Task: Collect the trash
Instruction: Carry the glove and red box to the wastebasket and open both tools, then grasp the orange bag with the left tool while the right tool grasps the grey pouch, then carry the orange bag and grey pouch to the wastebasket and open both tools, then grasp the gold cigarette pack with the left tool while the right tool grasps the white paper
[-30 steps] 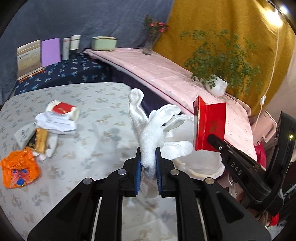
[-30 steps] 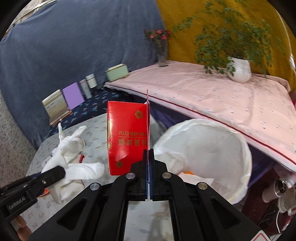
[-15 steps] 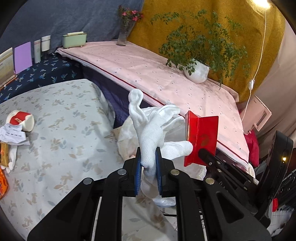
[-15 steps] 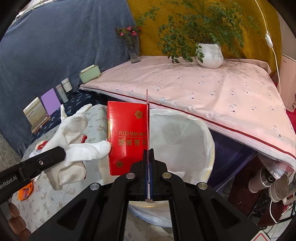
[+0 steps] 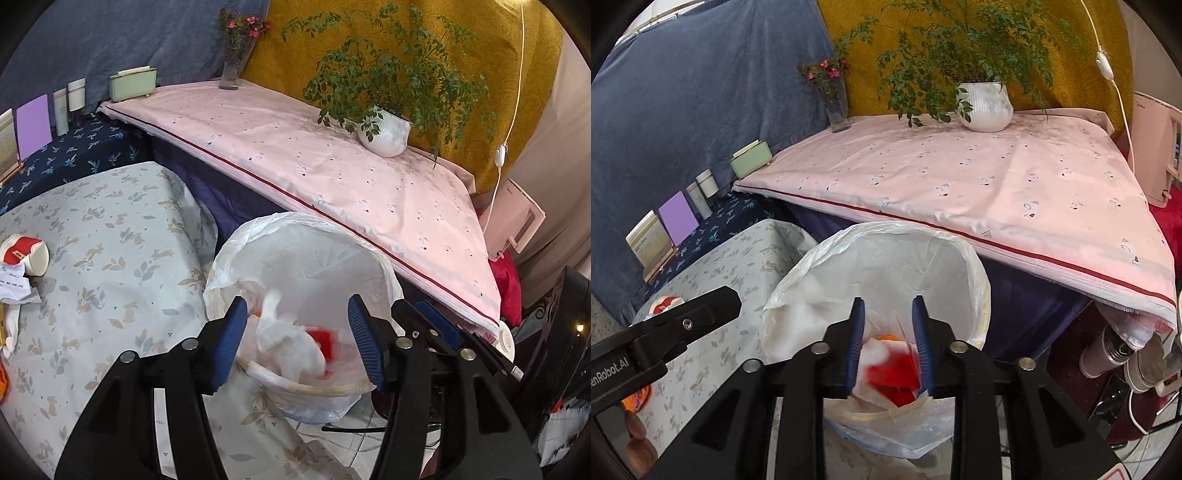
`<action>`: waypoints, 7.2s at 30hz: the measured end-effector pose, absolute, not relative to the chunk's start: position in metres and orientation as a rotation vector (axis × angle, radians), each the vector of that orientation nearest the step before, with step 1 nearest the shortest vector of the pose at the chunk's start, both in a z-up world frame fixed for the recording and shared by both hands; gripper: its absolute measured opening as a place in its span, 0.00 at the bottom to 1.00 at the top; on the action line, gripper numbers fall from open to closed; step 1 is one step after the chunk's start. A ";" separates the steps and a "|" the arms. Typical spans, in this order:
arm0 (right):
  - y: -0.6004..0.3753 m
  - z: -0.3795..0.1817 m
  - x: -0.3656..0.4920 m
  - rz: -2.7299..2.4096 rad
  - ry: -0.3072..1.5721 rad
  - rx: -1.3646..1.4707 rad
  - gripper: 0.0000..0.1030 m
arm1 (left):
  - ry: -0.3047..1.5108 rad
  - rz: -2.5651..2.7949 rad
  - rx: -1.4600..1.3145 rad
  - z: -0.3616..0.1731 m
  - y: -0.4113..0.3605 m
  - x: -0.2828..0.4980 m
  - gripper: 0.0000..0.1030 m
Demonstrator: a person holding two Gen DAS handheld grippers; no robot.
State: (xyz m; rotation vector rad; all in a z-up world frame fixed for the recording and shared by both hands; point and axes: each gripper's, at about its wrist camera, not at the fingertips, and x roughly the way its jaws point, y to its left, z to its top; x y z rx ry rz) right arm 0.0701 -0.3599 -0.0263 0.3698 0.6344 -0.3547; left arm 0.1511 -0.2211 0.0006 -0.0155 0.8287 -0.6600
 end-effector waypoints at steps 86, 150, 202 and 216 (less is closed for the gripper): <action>0.091 -0.042 0.261 0.329 0.846 0.010 0.47 | 0.928 0.087 -0.281 -0.076 0.236 0.182 0.06; -0.273 0.040 0.106 -0.192 0.607 0.312 0.04 | 0.777 -0.446 0.039 0.040 -0.091 0.150 0.06; -0.338 0.020 0.089 -0.323 0.610 0.378 0.39 | 0.808 -0.484 0.042 0.015 -0.175 0.184 0.63; -0.254 0.027 0.121 -0.168 0.637 0.312 0.42 | 0.816 -0.252 -0.063 0.005 -0.056 0.195 0.85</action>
